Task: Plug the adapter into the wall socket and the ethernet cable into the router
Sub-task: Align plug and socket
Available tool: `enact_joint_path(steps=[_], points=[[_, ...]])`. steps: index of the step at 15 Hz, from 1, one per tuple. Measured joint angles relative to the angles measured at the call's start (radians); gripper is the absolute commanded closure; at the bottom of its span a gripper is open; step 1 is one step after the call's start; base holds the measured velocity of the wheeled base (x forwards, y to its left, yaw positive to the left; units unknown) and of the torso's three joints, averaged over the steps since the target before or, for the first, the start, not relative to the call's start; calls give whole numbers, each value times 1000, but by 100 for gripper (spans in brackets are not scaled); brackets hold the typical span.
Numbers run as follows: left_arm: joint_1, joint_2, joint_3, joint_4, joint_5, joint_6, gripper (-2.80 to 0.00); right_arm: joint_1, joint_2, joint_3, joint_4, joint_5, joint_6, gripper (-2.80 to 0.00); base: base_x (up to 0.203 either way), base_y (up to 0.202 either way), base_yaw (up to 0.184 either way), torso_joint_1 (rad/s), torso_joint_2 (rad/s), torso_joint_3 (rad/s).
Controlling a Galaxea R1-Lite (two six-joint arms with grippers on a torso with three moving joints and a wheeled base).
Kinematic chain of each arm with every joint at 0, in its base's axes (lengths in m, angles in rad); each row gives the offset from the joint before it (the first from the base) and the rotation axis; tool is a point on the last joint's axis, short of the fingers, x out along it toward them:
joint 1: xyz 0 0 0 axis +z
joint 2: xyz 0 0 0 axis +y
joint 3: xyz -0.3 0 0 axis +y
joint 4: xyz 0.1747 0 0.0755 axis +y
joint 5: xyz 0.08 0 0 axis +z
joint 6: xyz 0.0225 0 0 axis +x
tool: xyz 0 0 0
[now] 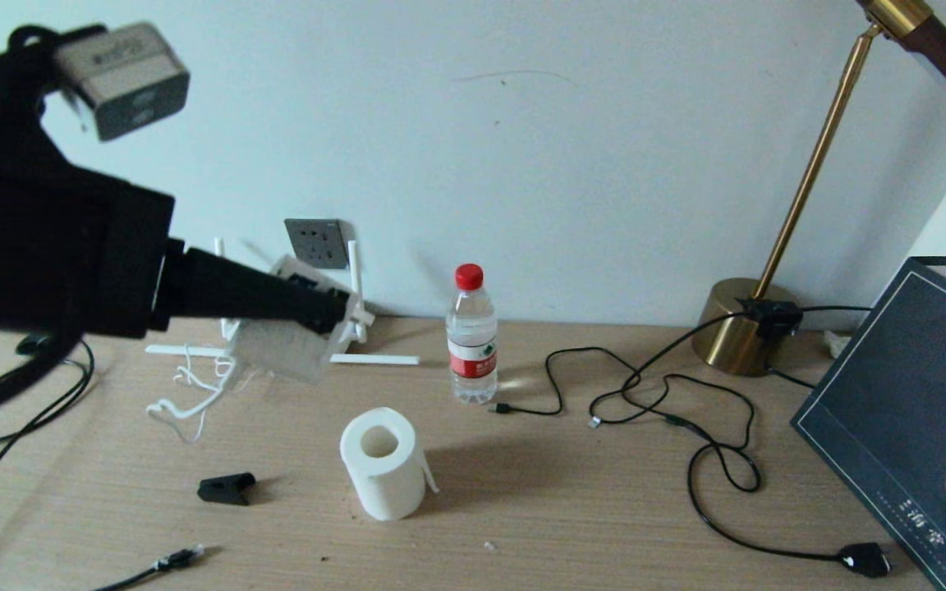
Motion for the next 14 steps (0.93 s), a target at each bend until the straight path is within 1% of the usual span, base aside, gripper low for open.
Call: enact_joint_path(steps=[1,2,3,4,5,6,7,9,10,12,14], points=[[11,-44,153,-105,86,-38,0,0,0,0,0,0,0,0,0,0,0,0,0,0],[19,-80,310,-228,164,-55,0,0,0,0,0,0,0,0,0,0,0,0,0,0],[26,-109,467,-374,240,-61,0,0,0,0,0,0,0,0,0,0,0,0,0,0],[38,-127,606,-535,306,-61,0,0,0,0,0,0,0,0,0,0,0,0,0,0],[61,-132,716,-715,366,-58,0,0,0,0,0,0,0,0,0,0,0,0,0,0],[105,-117,801,-897,416,-55,0,0,0,0,0,0,0,0,0,0,0,0,0,0],[165,-82,852,-1067,448,-53,0,0,0,0,0,0,0,0,0,0,0,0,0,0],[290,35,888,-1367,447,-44,0,0,0,0,0,0,0,0,0,0,0,0,0,0],[343,97,888,-1493,437,-30,0,0,0,0,0,0,0,0,0,0,0,0,0,0],[435,254,856,-1725,421,19,0,0,0,0,0,0,0,0,0,0,0,0,0,0],[493,404,799,-1906,411,70,0,0,0,0,0,0,0,0,0,0,0,0,0,0]])
